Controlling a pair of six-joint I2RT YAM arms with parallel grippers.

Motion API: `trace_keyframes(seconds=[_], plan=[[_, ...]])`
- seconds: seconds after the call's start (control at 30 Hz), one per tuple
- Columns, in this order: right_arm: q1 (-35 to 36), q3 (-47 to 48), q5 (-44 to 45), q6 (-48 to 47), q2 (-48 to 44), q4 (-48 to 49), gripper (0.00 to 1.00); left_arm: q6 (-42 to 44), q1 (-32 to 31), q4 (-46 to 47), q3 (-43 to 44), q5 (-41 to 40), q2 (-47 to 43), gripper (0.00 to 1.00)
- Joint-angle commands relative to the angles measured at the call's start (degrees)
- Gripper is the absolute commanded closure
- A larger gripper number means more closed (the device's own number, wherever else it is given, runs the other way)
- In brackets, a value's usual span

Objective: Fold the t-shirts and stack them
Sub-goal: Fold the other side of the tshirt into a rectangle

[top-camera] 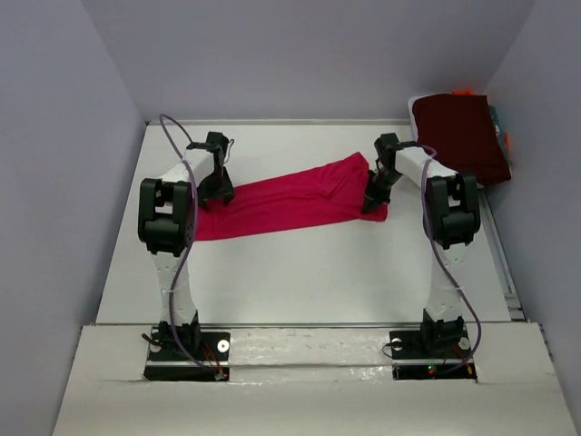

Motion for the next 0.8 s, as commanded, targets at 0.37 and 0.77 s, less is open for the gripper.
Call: trace_keyframes(seconds=[0.37, 0.77], plan=[[0.5, 0.7, 3.0, -0.7, 2.9, 1.4, 0.92, -0.1, 4.3, -1.5, 8.3, -5.5, 2.6, 0.29], [0.5, -0.3, 3.5, -0.8, 2.9, 1.6, 0.92, 0.1, 8.0, 0.4, 2.6, -6.7, 0.6, 0.30]])
